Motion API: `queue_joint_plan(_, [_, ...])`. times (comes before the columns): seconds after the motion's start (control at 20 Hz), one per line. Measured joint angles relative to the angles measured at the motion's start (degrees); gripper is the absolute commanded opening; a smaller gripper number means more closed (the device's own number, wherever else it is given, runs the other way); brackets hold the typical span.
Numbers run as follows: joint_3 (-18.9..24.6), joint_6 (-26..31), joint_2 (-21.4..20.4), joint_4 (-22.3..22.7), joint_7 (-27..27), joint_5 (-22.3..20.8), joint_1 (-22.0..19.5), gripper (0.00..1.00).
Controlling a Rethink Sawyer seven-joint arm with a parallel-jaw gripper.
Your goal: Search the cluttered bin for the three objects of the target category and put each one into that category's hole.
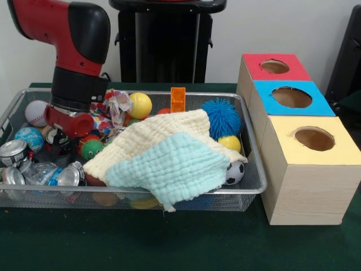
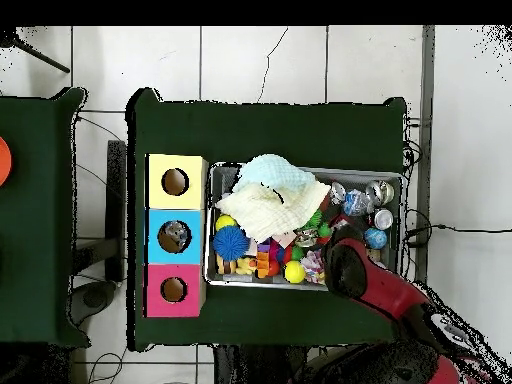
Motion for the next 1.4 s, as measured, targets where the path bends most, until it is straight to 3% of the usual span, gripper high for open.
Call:
queue_joint_plan(1.2, [2.2,0.0,0.4,-4.5,0.0,-3.9,-3.6,1.00])
queue_joint_plan(1.25, [2.3,0.0,0.4,-4.9,0.0,-4.4,-3.6,0.00])
queue_joint_plan(1.4, [2.6,0.0,0.3,-5.1,0.0,-4.9,-3.8,0.00])
